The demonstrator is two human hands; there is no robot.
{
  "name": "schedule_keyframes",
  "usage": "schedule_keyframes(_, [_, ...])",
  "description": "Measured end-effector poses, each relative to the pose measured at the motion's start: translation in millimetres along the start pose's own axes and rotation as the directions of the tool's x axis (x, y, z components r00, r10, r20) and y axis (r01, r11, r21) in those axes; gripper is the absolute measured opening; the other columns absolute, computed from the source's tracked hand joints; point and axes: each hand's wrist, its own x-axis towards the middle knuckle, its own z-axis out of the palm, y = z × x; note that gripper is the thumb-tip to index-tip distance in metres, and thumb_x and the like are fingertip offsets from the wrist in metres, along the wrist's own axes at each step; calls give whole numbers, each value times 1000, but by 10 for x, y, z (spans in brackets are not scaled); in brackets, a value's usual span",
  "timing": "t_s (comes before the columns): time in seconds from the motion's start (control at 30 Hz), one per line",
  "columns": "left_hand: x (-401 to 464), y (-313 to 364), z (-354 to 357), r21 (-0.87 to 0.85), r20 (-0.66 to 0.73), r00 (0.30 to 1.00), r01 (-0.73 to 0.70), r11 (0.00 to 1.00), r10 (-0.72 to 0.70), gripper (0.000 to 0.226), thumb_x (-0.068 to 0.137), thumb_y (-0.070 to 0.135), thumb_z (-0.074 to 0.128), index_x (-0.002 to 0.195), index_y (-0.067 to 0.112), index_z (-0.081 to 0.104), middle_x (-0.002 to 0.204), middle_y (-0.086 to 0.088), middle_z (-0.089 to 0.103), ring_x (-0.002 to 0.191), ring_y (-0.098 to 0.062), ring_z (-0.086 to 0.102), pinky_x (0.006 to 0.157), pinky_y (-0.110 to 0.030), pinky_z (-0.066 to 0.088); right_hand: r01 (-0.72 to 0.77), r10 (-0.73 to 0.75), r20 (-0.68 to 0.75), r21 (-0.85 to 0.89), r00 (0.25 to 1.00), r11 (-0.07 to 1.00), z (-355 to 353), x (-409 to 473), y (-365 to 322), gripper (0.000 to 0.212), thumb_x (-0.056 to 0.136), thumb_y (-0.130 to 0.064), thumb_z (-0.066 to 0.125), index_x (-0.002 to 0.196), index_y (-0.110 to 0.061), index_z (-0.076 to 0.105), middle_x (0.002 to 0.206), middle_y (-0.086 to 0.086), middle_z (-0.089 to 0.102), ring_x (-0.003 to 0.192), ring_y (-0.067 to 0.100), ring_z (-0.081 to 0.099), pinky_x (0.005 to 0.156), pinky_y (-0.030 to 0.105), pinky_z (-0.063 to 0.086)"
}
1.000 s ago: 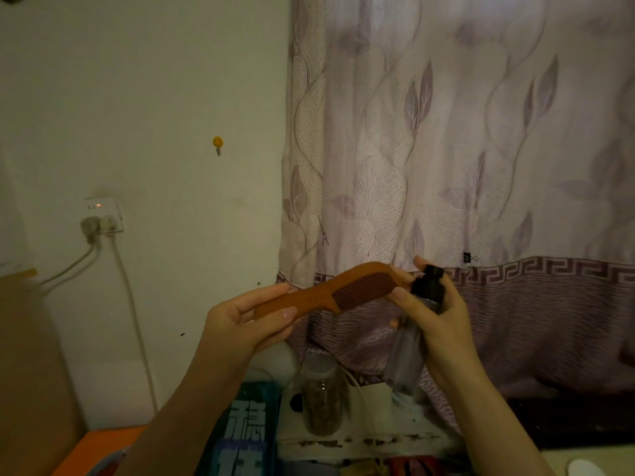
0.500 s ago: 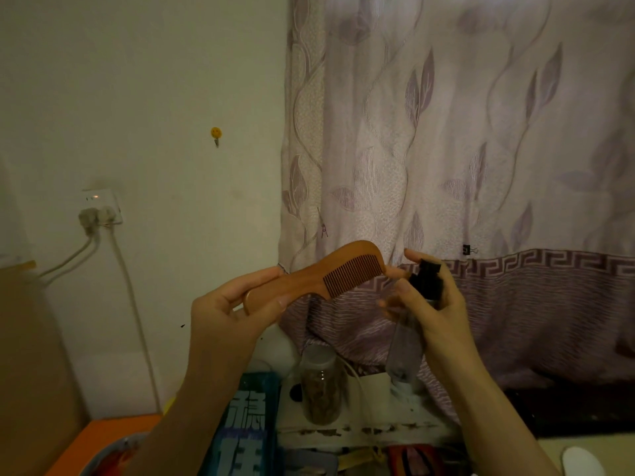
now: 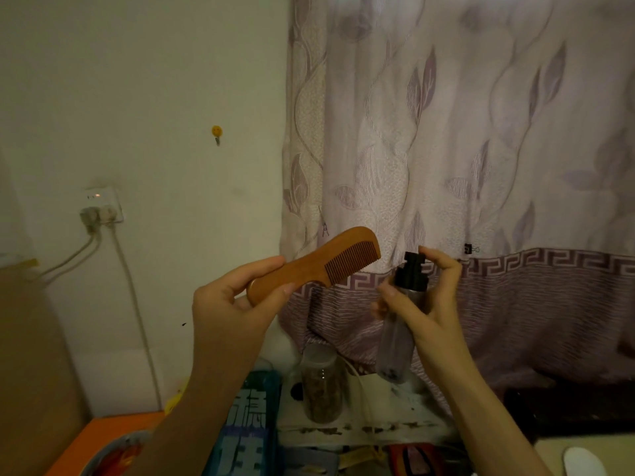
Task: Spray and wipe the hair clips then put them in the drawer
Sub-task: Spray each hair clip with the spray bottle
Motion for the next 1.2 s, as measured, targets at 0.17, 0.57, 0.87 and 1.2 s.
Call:
schedule_keyframes(0.17, [-3,10,18,11,7,1000,-22,1000,22,39,71,-1,76,103,21,68,96,4,71,85,-8,70,77,-27,58,101,-98,32,-95,995,990,15,-19,-29,62,86,-5,64,127,-45,38,91,9,60,76,28,61,73,39,57])
schedule_keyframes(0.57, [-14,2,62,-26,11,1000,-10,1000,10,36,69,3,76,96,27,69,93,14,71,83,-6,70,73,-22,58,176,-191,-27,-276,981,945,33,-33,-47,71,83,10,57,117,-50,41,84,10,55,61,39,55,56,57,52])
schedule_keyframes(0.87, [-3,7,92,-15,12,999,-29,999,29,39,69,0,76,97,25,69,93,7,71,80,-6,70,72,-22,58,171,-258,-89,-539,962,825,17,-23,-8,52,85,-9,68,112,-46,44,74,-4,60,57,17,62,52,44,52])
schedule_keyframes(1.2, [15,-32,114,-6,10,1000,-18,1000,18,38,69,-2,77,95,25,69,91,11,72,79,-5,70,72,-22,58,299,-345,28,-567,938,767,96,-11,-90,51,84,-11,63,111,-47,40,78,-13,58,62,5,58,50,10,41])
